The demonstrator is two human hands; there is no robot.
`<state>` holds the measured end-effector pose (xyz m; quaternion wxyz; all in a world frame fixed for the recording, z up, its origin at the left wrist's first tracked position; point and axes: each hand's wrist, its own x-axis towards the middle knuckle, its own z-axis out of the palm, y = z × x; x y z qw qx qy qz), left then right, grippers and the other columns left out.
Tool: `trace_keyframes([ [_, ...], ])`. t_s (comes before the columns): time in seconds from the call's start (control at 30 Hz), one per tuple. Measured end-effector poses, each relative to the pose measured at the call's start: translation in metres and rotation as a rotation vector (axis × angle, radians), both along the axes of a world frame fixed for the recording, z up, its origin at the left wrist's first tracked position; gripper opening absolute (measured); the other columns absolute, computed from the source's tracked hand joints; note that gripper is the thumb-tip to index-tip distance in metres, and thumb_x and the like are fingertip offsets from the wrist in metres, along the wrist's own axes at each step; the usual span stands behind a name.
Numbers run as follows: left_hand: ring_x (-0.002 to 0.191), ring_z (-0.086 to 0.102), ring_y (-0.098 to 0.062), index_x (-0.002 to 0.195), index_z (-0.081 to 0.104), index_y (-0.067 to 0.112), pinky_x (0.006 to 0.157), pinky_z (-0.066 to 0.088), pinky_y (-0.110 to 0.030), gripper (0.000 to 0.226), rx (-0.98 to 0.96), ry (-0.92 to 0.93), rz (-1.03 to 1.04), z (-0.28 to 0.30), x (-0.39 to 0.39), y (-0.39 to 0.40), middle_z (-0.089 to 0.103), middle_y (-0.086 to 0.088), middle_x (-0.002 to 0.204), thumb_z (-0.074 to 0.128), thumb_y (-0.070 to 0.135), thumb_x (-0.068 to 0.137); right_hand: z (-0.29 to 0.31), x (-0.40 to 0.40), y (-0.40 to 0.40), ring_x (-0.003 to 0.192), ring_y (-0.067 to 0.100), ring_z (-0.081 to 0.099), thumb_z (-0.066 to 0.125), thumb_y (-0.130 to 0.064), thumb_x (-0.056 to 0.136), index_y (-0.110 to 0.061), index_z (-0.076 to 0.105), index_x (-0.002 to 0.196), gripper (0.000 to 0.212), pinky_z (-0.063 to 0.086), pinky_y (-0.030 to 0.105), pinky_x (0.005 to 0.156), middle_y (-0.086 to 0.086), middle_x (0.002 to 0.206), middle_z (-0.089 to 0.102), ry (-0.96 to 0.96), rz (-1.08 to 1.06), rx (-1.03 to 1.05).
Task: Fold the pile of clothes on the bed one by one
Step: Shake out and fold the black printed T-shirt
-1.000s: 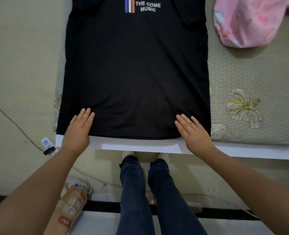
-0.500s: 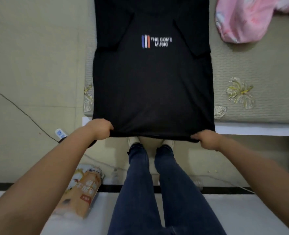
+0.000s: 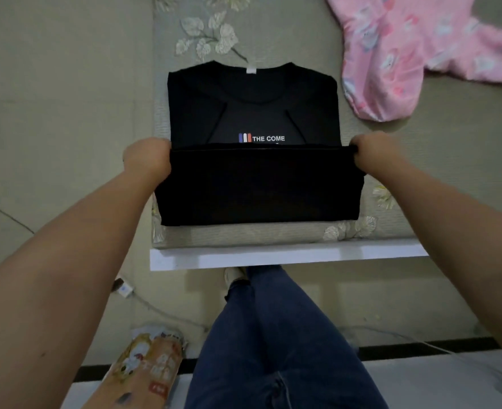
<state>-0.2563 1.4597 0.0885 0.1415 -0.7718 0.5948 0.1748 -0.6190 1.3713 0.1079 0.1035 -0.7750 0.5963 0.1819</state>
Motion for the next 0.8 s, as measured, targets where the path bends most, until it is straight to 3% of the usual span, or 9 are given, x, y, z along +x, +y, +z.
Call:
trace_keyframes([
  [0.17, 0.071, 0.052, -0.03, 0.065, 0.044, 0.003, 0.048, 0.019, -0.023, 0.021, -0.069, -0.089, 0.04, -0.006, 0.008, -0.061, 0.06, -0.023, 0.089, 0.047, -0.013, 0.077, -0.008, 0.009, -0.075, 0.096, 0.036, 0.059, 0.048, 0.0, 0.084, -0.002, 0.063, 0.103, 0.024, 0.044, 0.036, 0.075, 0.02, 0.103, 0.062, 0.13, 0.113, -0.048],
  [0.27, 0.085, 0.057, -0.034, 0.084, 0.055, -0.002, 0.053, 0.024, -0.025, 0.014, -0.065, -0.125, 0.095, -0.015, 0.009, -0.098, 0.06, -0.023, 0.092, 0.047, -0.011, 0.078, -0.017, 0.012, -0.115, 0.093, 0.032, 0.061, 0.049, 0.002, 0.081, -0.002, 0.064, 0.095, 0.021, 0.039, 0.035, 0.086, 0.016, 0.097, 0.064, 0.221, 0.248, -0.066],
  [0.33, 0.094, 0.055, -0.036, 0.092, 0.056, -0.005, 0.071, 0.035, -0.034, 0.017, -0.079, -0.133, 0.132, -0.024, 0.009, -0.122, 0.059, -0.025, 0.098, 0.045, -0.01, 0.08, -0.029, 0.014, -0.142, 0.093, 0.033, 0.059, 0.049, 0.003, 0.08, 0.0, 0.063, 0.094, 0.02, 0.034, 0.037, 0.091, 0.018, 0.097, 0.064, 0.206, 0.249, -0.097],
  [0.4, 0.101, 0.051, -0.036, 0.099, 0.054, -0.006, 0.084, 0.034, -0.038, 0.021, -0.103, -0.146, 0.159, -0.037, 0.013, -0.144, 0.056, -0.026, 0.104, 0.043, -0.007, 0.082, -0.043, 0.019, -0.165, 0.099, 0.034, 0.056, 0.048, 0.0, 0.082, 0.001, 0.062, 0.099, 0.022, 0.031, 0.039, 0.094, 0.02, 0.102, 0.062, 0.195, 0.198, -0.121],
  [0.57, 0.107, 0.047, -0.036, 0.107, 0.051, -0.006, 0.09, 0.029, -0.038, 0.026, -0.126, -0.178, 0.177, -0.074, 0.029, -0.194, 0.054, -0.027, 0.11, 0.042, -0.002, 0.084, -0.084, 0.03, -0.21, 0.108, 0.036, 0.047, 0.049, 0.0, 0.082, 0.004, 0.06, 0.104, 0.025, 0.027, 0.04, 0.096, 0.025, 0.11, 0.057, 0.132, 0.014, -0.148],
  [0.7, 0.107, 0.048, -0.033, 0.106, 0.059, 0.002, 0.096, 0.027, -0.035, 0.027, -0.016, -0.227, 0.164, -0.099, 0.038, -0.224, 0.059, -0.019, 0.11, 0.044, 0.004, 0.083, -0.114, 0.038, -0.233, 0.108, 0.037, 0.044, 0.052, 0.0, 0.079, 0.007, 0.06, 0.102, 0.026, 0.03, 0.04, 0.088, 0.028, 0.109, 0.054, 0.086, -0.05, -0.086],
  [0.8, 0.111, 0.046, -0.03, 0.109, 0.06, 0.007, 0.1, 0.025, -0.036, 0.031, 0.04, -0.263, 0.211, -0.115, 0.044, -0.241, 0.058, -0.015, 0.113, 0.043, 0.008, 0.083, -0.136, 0.041, -0.242, 0.109, 0.038, 0.042, 0.053, 0.001, 0.077, 0.009, 0.059, 0.103, 0.028, 0.029, 0.04, 0.09, 0.029, 0.11, 0.052, 0.054, -0.125, -0.08],
])
